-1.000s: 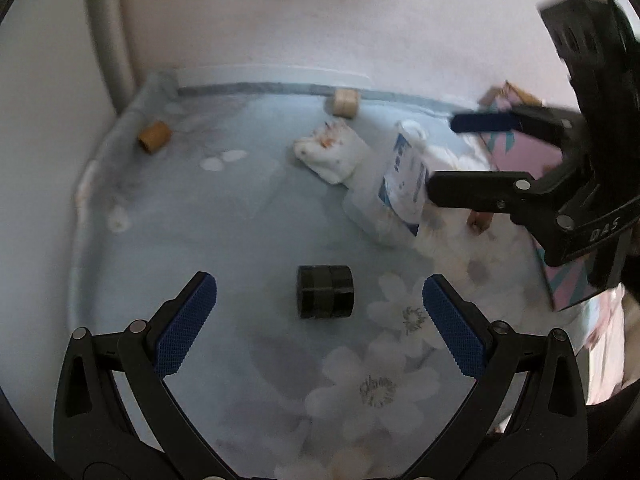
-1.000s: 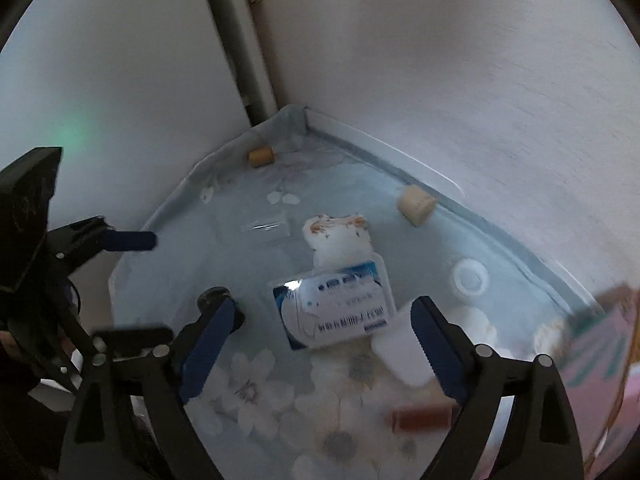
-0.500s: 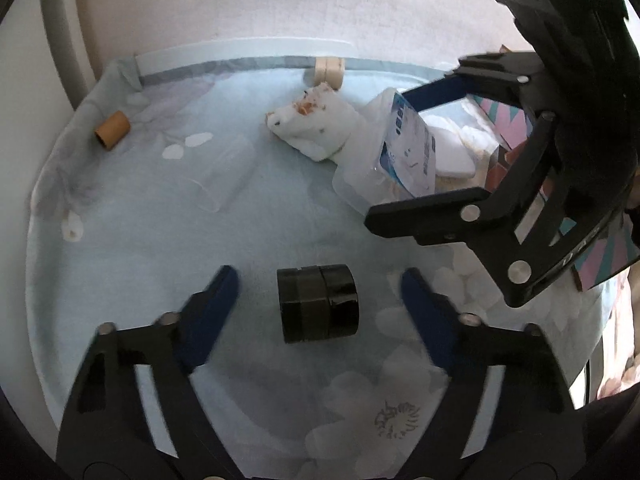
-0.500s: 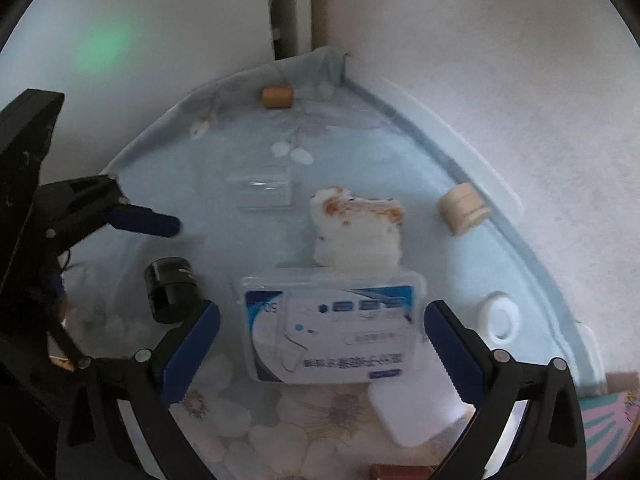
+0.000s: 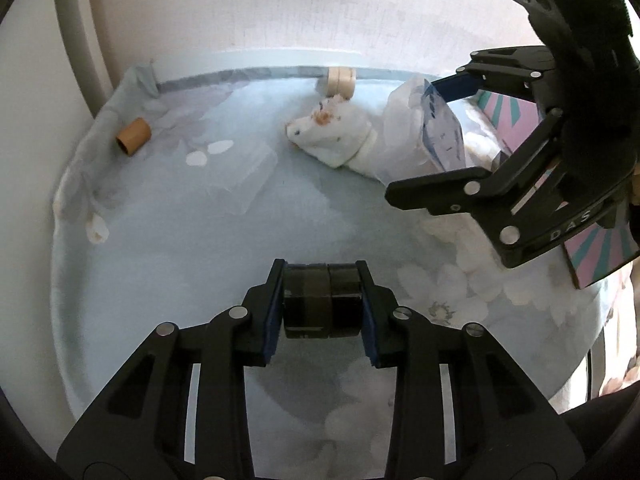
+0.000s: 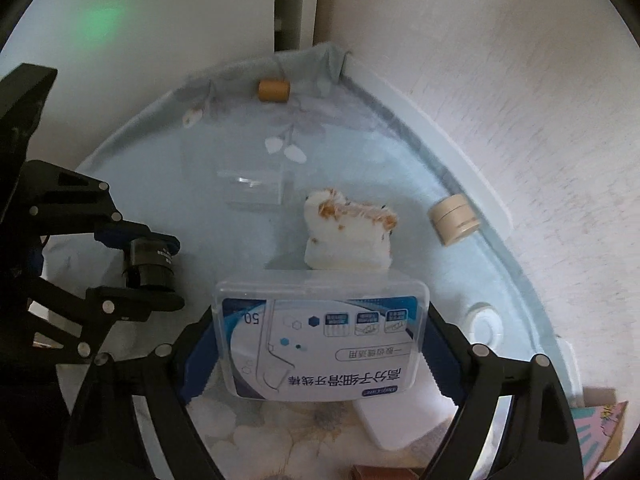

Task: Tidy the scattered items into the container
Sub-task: 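Carry the black cylinder and toothbrush box into the cardboard box and release both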

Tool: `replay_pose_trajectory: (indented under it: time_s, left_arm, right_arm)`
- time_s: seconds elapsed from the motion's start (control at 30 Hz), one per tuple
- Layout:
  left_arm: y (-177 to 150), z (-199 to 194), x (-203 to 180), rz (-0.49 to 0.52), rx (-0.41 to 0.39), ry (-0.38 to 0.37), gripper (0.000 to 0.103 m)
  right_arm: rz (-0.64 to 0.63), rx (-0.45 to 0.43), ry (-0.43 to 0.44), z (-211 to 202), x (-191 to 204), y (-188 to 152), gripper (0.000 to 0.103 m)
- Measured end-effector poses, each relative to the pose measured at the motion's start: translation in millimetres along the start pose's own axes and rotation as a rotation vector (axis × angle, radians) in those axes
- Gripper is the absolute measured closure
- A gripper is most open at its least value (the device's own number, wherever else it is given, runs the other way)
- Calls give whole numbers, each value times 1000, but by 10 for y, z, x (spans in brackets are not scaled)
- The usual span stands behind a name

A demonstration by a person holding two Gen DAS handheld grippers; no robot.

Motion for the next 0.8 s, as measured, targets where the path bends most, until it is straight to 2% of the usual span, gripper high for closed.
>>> replay_pose_trajectory:
  time_s: [0.17,0.43,0.57,0.8]
  left_arm:
    - [201,-279,-43,7,-12,-13,74]
    - [788,-769,-283,52,-76,-59,74]
    - [1127,-907,-527,72,-92,-123,74]
    - [1561,-965,-1149,151,-108,-208,74]
  right_arm:
    - [55,-42,14,-314,10,45,17]
    - [182,-120,-13,-1103,-157,44,17]
    - [264,-159,-46,-1566,-344,-121,17]
    - [375,-191,-164,-2129,-604,-661,17]
Point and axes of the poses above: each gripper's, at about its wrist camera, not at the fingertips, and z roughly the way its jaws point, x to its left, y to its top, the point moved 6 cm from there along z, roughly the way its jaws point, and after that the axes turned 6 degrees about y, right-handed, at the moved point
